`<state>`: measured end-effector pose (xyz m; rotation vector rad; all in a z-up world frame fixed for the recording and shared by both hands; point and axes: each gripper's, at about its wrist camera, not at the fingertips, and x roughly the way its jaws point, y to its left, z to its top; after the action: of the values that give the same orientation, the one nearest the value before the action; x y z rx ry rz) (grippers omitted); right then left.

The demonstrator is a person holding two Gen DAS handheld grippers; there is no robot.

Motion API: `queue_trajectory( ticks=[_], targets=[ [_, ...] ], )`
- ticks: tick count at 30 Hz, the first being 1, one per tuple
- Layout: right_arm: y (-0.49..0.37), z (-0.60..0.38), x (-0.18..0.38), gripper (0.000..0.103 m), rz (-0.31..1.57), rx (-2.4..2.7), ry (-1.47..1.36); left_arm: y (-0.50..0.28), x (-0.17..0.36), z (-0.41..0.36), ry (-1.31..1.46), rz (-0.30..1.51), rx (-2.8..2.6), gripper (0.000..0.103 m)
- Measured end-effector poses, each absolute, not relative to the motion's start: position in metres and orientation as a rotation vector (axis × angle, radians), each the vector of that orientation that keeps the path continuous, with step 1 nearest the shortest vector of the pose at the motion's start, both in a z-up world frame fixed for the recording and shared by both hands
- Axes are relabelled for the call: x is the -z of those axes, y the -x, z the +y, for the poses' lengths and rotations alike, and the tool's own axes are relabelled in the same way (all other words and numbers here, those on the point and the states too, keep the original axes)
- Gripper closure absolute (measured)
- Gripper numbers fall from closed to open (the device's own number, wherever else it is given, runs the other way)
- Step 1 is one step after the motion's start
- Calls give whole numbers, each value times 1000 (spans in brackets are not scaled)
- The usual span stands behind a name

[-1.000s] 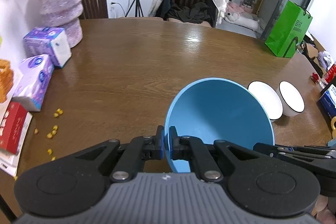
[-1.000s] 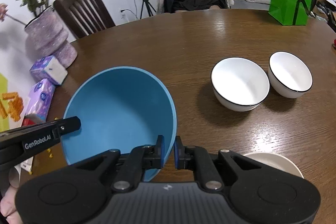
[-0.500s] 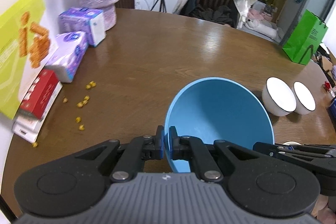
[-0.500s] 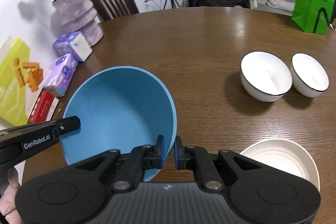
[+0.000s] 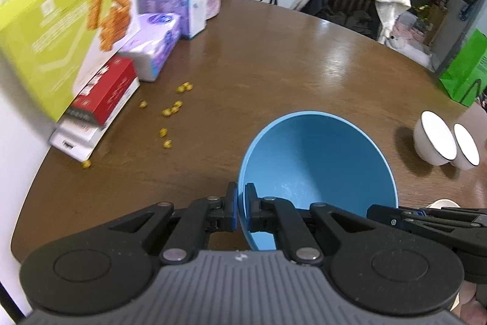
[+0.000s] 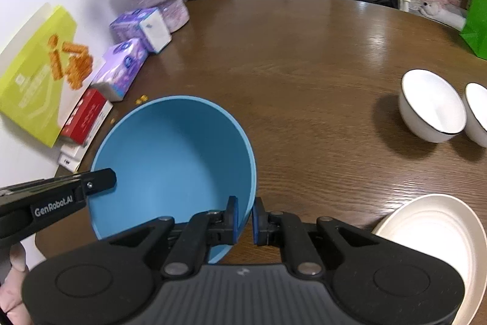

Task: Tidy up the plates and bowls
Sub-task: 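Lift the blue bowl and carry it toward the snack boxes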

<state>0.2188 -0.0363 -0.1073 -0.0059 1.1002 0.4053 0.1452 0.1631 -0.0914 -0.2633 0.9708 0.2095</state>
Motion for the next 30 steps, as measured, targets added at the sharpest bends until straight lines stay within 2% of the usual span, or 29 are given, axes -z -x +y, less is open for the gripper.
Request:
queue_trajectory(
  ticks=[30],
  targets=[
    [-210,35,150,94,1177,-567,126,-109,130,216,364,1038,-374,98]
  ],
)
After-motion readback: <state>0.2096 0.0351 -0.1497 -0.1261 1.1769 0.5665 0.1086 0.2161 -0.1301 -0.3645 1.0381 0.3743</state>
